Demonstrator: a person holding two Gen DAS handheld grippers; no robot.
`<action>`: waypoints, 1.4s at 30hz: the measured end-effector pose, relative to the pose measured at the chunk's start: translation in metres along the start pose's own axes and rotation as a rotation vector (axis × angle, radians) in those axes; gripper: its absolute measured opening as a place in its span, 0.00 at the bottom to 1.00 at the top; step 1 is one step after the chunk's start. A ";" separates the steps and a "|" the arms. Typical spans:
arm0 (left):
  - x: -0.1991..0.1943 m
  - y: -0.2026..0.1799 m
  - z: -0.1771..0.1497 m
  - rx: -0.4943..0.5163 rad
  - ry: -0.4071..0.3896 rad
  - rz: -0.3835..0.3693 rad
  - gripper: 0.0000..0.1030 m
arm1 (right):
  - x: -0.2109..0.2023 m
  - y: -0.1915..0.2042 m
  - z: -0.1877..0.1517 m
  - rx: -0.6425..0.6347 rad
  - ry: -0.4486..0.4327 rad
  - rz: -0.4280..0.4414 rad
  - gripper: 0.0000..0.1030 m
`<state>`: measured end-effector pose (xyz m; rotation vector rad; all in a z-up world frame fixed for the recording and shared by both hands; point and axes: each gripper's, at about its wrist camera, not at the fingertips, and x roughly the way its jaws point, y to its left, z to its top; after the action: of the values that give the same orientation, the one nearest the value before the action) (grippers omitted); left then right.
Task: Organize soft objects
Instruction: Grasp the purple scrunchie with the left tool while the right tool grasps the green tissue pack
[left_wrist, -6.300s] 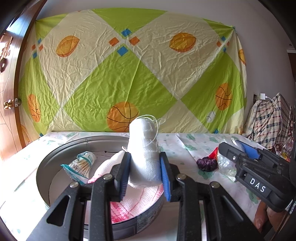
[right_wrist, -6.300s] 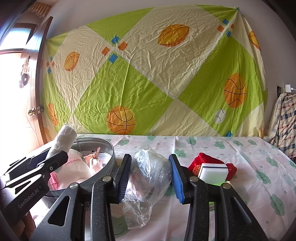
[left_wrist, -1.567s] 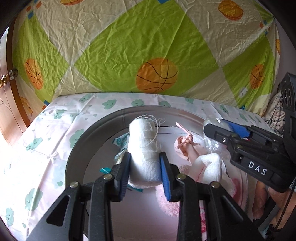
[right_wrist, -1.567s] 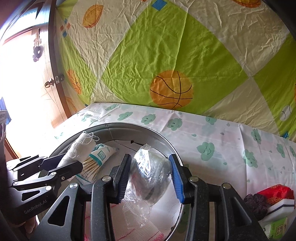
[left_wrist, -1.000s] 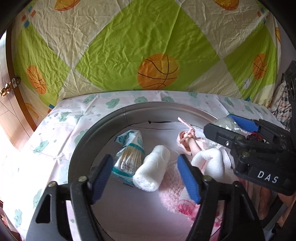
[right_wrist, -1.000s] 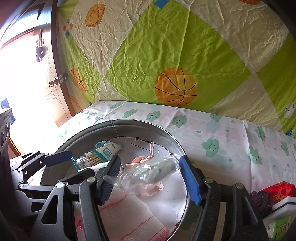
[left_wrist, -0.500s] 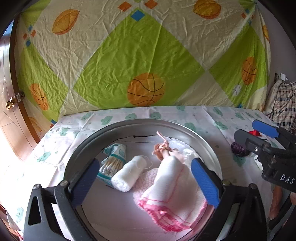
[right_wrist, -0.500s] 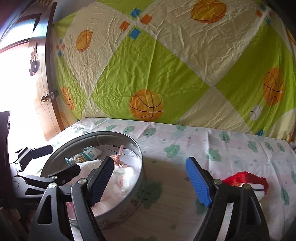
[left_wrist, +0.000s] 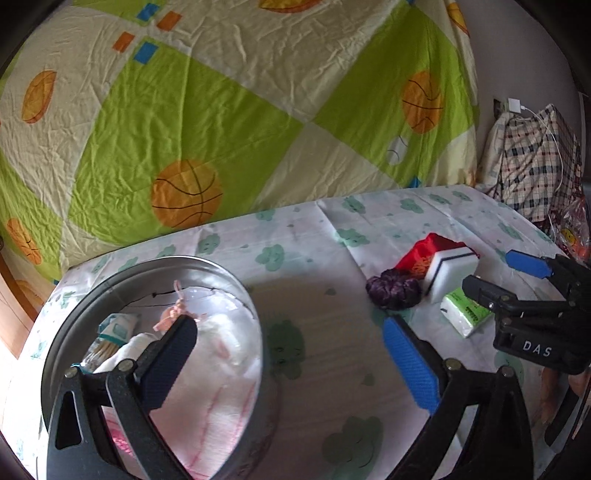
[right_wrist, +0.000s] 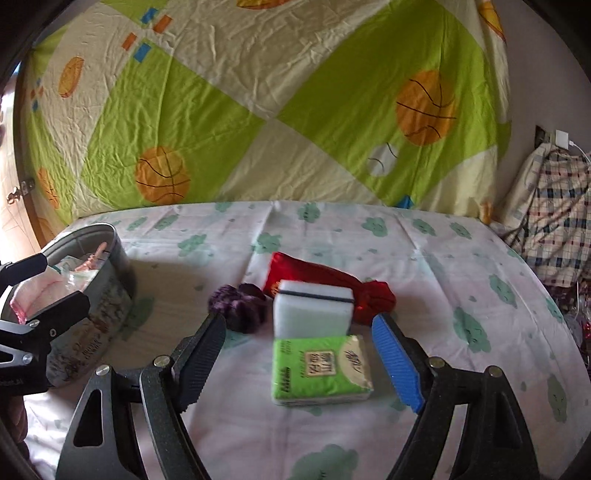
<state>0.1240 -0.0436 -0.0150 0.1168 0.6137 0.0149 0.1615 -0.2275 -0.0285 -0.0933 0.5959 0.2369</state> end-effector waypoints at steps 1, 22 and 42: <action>0.004 -0.008 0.001 0.009 0.009 -0.004 0.99 | 0.003 -0.005 -0.002 0.004 0.016 -0.012 0.81; 0.049 -0.043 0.002 0.048 0.108 -0.051 0.99 | 0.051 -0.022 -0.018 0.052 0.245 0.038 0.68; 0.084 -0.078 0.017 0.068 0.139 -0.107 0.96 | 0.009 -0.057 -0.014 0.219 0.022 -0.093 0.67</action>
<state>0.2004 -0.1188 -0.0580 0.1493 0.7589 -0.1017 0.1751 -0.2830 -0.0446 0.0875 0.6344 0.0792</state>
